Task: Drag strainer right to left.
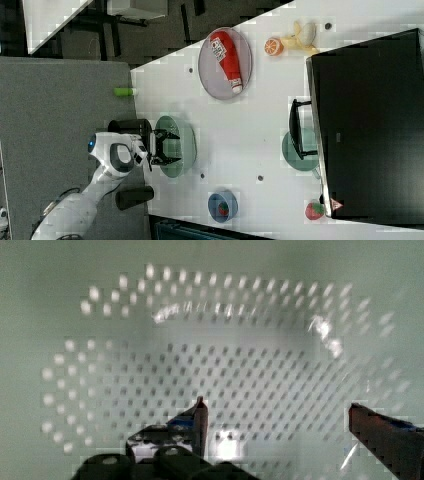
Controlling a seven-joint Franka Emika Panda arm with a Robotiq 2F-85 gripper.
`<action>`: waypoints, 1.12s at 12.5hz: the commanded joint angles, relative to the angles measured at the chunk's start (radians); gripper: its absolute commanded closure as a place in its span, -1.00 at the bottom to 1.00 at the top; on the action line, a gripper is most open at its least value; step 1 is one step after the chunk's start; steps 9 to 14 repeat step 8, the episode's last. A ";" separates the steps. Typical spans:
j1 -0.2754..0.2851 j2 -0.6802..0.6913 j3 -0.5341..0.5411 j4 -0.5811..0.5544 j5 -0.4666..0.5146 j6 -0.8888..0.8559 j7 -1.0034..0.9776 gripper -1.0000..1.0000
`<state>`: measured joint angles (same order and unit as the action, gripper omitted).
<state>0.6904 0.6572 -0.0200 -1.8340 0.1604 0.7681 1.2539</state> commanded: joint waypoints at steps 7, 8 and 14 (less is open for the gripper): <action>-0.044 -0.602 -0.425 0.010 -0.072 -0.427 -0.824 -1.00; -0.049 -0.655 -0.482 0.010 -0.108 -0.469 -0.894 -1.00; -0.049 -0.655 -0.482 0.010 -0.108 -0.469 -0.894 -1.00</action>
